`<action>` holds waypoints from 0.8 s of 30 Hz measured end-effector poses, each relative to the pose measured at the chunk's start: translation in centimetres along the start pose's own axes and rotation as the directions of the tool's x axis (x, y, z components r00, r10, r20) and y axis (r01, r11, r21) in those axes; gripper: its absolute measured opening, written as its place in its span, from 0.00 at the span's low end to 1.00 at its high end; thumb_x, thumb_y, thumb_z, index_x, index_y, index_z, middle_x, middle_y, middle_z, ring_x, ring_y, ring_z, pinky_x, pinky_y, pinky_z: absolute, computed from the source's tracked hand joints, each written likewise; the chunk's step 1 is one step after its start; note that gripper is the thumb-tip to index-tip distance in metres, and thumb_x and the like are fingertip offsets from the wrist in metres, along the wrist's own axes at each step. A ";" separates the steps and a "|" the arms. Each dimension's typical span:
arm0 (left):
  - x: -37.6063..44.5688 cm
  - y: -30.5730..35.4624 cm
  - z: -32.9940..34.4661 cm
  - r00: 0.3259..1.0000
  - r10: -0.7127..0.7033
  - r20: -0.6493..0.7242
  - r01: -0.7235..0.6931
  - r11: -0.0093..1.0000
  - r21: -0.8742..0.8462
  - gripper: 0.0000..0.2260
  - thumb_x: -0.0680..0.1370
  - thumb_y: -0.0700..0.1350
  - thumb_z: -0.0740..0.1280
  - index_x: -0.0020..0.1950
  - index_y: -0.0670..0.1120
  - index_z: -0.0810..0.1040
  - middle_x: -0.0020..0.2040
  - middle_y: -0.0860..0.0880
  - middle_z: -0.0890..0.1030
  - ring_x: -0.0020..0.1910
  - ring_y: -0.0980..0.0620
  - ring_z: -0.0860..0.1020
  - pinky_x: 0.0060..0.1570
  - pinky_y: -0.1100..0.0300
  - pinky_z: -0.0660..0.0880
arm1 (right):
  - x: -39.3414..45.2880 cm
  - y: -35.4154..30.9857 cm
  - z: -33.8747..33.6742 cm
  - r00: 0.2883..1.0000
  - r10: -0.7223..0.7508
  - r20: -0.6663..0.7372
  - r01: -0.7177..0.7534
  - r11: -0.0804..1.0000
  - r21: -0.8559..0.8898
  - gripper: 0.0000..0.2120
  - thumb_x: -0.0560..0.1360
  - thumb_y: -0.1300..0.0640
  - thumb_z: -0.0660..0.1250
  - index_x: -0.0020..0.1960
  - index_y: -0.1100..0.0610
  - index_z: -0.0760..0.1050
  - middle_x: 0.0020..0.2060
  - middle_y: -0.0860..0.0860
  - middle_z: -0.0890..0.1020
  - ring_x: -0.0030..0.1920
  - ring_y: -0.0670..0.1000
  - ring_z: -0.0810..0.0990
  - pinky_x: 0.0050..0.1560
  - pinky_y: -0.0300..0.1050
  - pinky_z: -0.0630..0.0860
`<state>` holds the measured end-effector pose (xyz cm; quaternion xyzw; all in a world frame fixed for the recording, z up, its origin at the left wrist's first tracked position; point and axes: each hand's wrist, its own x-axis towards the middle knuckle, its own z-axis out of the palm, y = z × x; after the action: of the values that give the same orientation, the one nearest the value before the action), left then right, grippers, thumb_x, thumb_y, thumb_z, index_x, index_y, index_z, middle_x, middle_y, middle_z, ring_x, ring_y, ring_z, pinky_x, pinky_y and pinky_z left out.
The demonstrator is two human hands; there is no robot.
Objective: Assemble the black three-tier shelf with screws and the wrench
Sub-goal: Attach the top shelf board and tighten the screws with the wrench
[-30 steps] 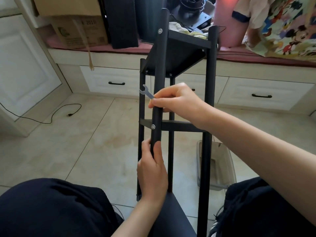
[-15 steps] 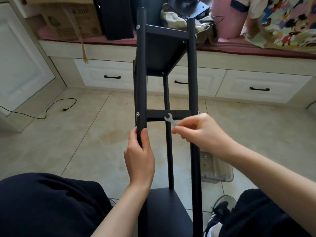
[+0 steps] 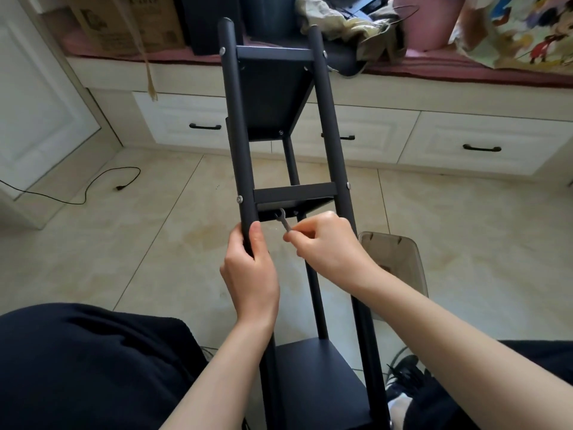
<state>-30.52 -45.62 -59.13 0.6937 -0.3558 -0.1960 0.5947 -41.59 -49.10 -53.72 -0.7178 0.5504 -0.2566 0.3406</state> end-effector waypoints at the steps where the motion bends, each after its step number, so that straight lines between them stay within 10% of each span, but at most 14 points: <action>1: 0.1 0.0 0.0 1.000 -0.003 -0.003 0.003 1.000 -0.003 0.15 0.85 0.54 0.59 0.52 0.45 0.79 0.30 0.53 0.75 0.33 0.58 0.74 0.33 0.67 0.69 | 0.3 -0.3 0.2 1.000 0.003 0.002 -0.003 1.000 -0.007 0.13 0.79 0.57 0.64 0.46 0.64 0.83 0.37 0.61 0.84 0.41 0.59 0.81 0.40 0.44 0.76; 8: -0.1 0.0 0.0 1.000 0.011 -0.020 -0.012 0.999 -0.044 0.13 0.84 0.51 0.61 0.55 0.46 0.82 0.33 0.57 0.78 0.37 0.63 0.76 0.36 0.73 0.68 | 2.0 -1.1 1.4 0.999 0.044 0.020 -0.045 0.998 0.050 0.11 0.79 0.58 0.65 0.48 0.59 0.85 0.26 0.46 0.76 0.25 0.40 0.72 0.24 0.27 0.64; 18: -0.1 0.0 0.1 1.000 -0.009 -0.006 0.009 0.993 -0.120 0.15 0.84 0.50 0.61 0.51 0.41 0.82 0.28 0.58 0.74 0.30 0.58 0.72 0.33 0.69 0.66 | 1.4 -0.5 1.5 0.997 0.042 -0.057 -0.031 0.984 0.174 0.10 0.79 0.57 0.65 0.52 0.58 0.85 0.31 0.43 0.78 0.35 0.42 0.77 0.43 0.39 0.75; 24: -0.4 0.0 0.1 1.000 0.010 0.005 -0.009 0.990 -0.137 0.14 0.85 0.50 0.61 0.54 0.42 0.83 0.29 0.56 0.75 0.31 0.57 0.73 0.34 0.68 0.68 | 1.5 -0.3 1.9 0.992 -0.012 -0.124 0.034 0.983 0.180 0.09 0.80 0.58 0.66 0.51 0.57 0.85 0.30 0.44 0.79 0.32 0.38 0.78 0.36 0.33 0.75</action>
<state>-30.83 -45.36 -59.19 0.6489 -0.3464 -0.2189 0.6411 -39.63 -50.07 -54.72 -0.6729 0.5363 -0.3532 0.3671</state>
